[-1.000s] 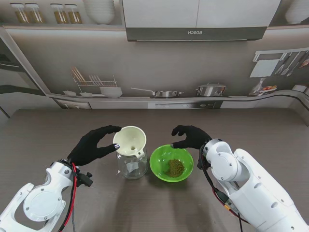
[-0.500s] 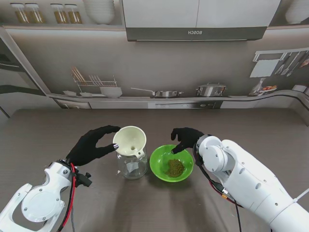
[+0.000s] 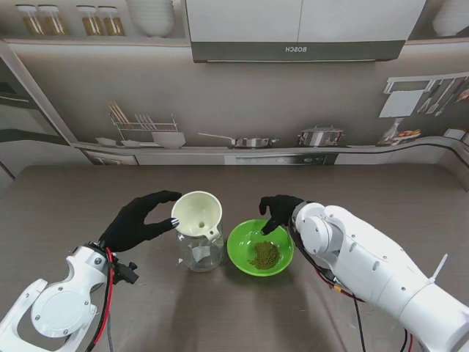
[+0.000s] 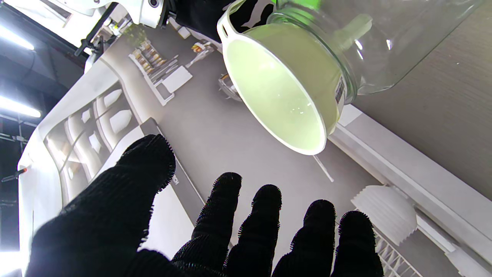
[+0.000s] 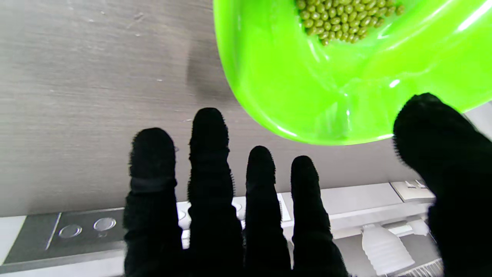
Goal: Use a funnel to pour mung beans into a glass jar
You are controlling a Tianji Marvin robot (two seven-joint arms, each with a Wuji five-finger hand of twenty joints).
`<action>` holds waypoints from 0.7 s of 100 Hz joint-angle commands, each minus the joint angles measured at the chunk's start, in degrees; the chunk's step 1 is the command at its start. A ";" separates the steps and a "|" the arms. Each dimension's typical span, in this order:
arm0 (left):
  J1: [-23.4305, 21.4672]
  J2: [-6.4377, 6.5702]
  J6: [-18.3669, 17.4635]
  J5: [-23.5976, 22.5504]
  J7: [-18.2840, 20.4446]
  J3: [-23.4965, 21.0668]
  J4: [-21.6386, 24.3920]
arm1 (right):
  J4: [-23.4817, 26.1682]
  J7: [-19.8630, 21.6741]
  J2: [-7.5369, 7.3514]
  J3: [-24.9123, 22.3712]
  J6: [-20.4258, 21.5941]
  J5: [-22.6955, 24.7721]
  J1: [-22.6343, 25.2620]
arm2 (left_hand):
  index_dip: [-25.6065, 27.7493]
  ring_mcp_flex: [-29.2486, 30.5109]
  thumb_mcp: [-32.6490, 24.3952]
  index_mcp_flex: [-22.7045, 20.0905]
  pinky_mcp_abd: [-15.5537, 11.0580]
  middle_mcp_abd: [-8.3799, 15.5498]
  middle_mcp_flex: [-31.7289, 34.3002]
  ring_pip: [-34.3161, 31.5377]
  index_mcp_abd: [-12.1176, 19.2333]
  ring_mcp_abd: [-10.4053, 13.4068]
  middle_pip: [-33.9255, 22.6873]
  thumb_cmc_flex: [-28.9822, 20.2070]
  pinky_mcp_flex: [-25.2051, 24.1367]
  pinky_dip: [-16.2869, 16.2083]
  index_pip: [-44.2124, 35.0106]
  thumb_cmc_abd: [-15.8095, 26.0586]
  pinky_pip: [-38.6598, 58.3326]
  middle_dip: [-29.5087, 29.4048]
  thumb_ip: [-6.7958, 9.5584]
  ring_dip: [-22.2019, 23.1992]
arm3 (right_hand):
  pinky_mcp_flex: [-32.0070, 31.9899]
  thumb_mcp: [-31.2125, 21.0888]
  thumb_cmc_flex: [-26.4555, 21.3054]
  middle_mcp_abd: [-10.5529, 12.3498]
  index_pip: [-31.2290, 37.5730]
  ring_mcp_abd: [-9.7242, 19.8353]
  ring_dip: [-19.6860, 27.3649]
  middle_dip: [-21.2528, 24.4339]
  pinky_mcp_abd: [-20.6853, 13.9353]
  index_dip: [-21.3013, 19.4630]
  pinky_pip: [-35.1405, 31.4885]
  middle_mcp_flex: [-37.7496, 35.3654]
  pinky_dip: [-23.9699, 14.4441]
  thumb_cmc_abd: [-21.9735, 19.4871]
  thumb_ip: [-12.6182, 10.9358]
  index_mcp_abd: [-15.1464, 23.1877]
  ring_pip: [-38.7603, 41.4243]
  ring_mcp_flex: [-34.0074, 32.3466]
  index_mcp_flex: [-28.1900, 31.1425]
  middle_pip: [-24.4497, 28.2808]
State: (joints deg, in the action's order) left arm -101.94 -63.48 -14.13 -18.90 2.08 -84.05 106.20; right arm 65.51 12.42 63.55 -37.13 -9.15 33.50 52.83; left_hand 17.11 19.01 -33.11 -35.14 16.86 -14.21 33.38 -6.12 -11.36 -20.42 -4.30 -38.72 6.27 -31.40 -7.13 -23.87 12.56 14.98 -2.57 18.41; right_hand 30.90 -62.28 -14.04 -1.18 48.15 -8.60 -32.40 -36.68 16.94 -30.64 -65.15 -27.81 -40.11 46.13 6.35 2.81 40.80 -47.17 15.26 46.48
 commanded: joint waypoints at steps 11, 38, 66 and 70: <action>0.09 -0.15 0.35 0.42 1.54 0.06 0.24 | -2.69 0.26 1.03 1.98 0.08 -0.42 -1.66 | 0.21 0.04 1.34 0.02 -1.06 0.36 0.46 0.19 0.52 -0.06 0.00 -0.49 -0.01 0.29 0.26 0.95 -1.85 0.10 1.26 -0.09 | 2.23 -2.45 0.42 1.09 1.83 1.58 -2.29 -2.70 -1.94 -1.87 -4.87 -1.78 -1.53 3.38 1.78 0.45 4.67 -4.35 -0.41 4.03; 0.49 -0.06 0.51 0.81 2.07 0.30 -0.10 | -6.17 -1.13 2.05 5.13 0.24 -1.12 -3.48 | 0.27 0.18 1.49 -0.30 -0.88 0.11 0.62 0.11 0.52 -0.07 -0.04 -0.41 0.11 0.01 0.13 1.10 -1.62 0.23 1.26 -0.04 | 5.87 -5.65 -1.42 3.00 5.46 4.76 -4.51 -6.60 -2.31 -3.10 -8.12 -8.15 -1.23 6.44 2.17 0.03 11.49 -10.87 1.93 8.92; 0.48 -0.05 0.61 0.89 2.19 0.23 -0.12 | -8.92 -1.41 3.14 8.02 0.59 -2.59 -5.36 | 0.28 0.73 1.75 -0.33 -0.55 -0.14 1.01 -0.23 0.32 -0.47 -0.13 -0.55 0.30 -0.32 0.13 1.24 -1.38 0.40 1.29 0.20 | 8.00 -8.68 -4.50 4.24 9.44 6.54 -4.89 -7.72 -2.56 -4.08 -9.21 -14.26 -0.63 7.60 1.80 -1.20 13.57 -15.25 5.79 10.16; 0.52 -0.05 0.61 0.89 2.18 0.24 -0.15 | -9.25 -1.48 3.33 8.34 0.61 -2.90 -5.51 | 0.30 0.72 1.79 -0.49 -0.55 -0.19 1.13 -0.23 0.35 -0.45 -0.17 -0.58 0.30 -0.36 0.07 1.26 -1.37 0.44 1.29 0.22 | 8.02 -9.15 -4.90 4.37 9.97 6.73 -4.91 -7.91 -2.50 -4.20 -9.21 -14.93 -0.52 7.78 1.75 -1.35 13.66 -15.55 6.31 10.38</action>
State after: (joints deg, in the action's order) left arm -101.36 -63.42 -13.67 -18.12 3.27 -83.82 106.09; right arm 56.63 10.16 66.27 -28.98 -8.87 30.78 47.43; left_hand 17.12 19.50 -32.38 -35.15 16.86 -14.36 33.46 -6.12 -11.36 -20.50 -4.30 -38.72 6.27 -31.40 -7.13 -23.87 12.56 15.01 -2.57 18.41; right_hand 38.35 -68.87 -17.65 1.94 55.86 -2.89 -36.39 -43.57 15.54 -32.84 -71.58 -41.50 -40.16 51.09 6.92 2.30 53.01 -59.63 20.27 55.15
